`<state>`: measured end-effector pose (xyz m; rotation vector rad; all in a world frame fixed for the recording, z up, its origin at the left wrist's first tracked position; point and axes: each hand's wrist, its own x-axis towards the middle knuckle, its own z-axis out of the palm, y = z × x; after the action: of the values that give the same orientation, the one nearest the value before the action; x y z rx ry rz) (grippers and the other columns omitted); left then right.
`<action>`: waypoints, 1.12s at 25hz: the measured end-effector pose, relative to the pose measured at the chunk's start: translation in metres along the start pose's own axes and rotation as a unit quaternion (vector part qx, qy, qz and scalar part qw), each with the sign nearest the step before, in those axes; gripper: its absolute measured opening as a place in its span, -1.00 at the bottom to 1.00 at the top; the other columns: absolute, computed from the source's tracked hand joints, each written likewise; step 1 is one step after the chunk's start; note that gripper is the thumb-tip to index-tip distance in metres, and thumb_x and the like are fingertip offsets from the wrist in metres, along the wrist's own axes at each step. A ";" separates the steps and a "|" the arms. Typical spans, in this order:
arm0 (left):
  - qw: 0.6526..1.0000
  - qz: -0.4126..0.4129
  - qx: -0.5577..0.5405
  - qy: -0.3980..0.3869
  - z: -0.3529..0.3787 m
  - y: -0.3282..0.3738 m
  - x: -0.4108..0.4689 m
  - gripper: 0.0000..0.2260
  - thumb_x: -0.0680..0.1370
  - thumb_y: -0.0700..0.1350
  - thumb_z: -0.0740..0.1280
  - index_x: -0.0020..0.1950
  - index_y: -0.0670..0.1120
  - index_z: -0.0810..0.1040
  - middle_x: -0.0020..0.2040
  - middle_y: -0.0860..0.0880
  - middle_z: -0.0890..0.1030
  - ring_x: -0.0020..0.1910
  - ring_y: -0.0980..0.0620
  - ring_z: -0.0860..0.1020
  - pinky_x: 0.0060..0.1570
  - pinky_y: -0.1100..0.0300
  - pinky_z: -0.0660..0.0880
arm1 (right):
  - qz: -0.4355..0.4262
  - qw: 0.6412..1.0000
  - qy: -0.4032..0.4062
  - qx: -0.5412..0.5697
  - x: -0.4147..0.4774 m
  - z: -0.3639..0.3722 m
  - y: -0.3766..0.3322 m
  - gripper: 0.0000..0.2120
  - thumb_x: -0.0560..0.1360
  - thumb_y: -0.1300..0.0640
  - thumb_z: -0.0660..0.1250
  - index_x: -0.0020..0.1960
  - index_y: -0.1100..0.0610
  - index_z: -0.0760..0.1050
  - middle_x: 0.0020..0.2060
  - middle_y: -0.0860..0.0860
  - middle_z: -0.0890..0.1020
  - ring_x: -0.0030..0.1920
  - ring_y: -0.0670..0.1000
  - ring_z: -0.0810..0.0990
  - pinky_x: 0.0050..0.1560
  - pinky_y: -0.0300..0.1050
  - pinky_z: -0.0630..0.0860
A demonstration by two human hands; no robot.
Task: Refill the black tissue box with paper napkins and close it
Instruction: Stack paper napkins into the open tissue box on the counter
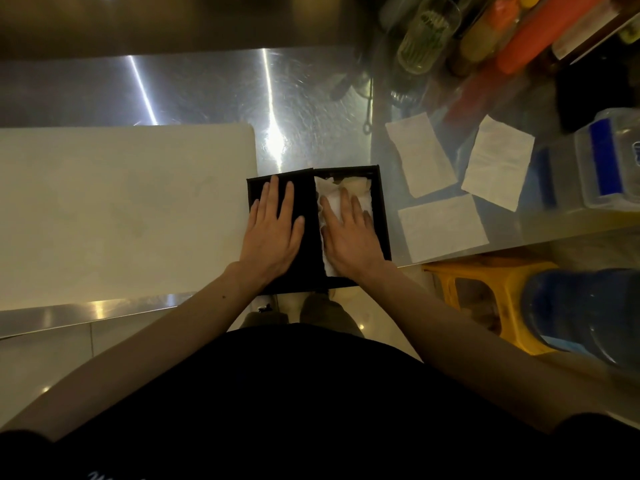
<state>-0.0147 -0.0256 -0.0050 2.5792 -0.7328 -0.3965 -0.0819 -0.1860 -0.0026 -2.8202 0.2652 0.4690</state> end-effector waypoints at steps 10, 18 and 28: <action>1.000 -0.005 0.005 -0.008 -0.001 0.001 0.000 -0.45 0.64 0.06 -0.03 0.58 -0.13 0.01 0.58 -0.23 0.00 0.57 -0.18 -0.02 0.50 -0.07 -0.03 | 0.016 0.995 -0.033 -0.094 0.006 0.012 -0.003 -0.34 0.60 -0.15 0.05 0.55 0.14 -0.09 0.53 0.32 -0.04 0.52 0.36 -0.10 0.47 0.29 -0.11; 1.000 -0.003 -0.001 -0.006 -0.001 0.002 0.000 -0.46 0.65 0.04 -0.01 0.58 -0.14 0.00 0.59 -0.23 -0.02 0.57 -0.18 -0.03 0.50 -0.07 -0.03 | -0.059 0.997 -0.043 -0.008 0.005 0.016 0.011 -0.33 0.62 -0.02 0.08 0.57 0.11 -0.19 0.55 0.23 -0.13 0.55 0.20 -0.15 0.53 0.12 0.00; 1.000 -0.010 -0.018 -0.003 0.003 -0.001 -0.001 -0.46 0.65 0.08 -0.05 0.59 -0.07 -0.07 0.60 -0.15 -0.10 0.57 -0.11 -0.10 0.52 -0.08 -0.05 | -0.003 0.955 0.226 0.193 0.017 -0.053 0.066 -0.60 0.60 0.15 0.19 0.42 0.21 0.33 0.30 0.19 0.47 0.29 0.14 0.42 0.32 -0.05 0.35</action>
<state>-0.0165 -0.0249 -0.0083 2.5551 -0.6964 -0.4185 -0.0658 -0.2659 0.0244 -2.5008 0.3891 -0.2214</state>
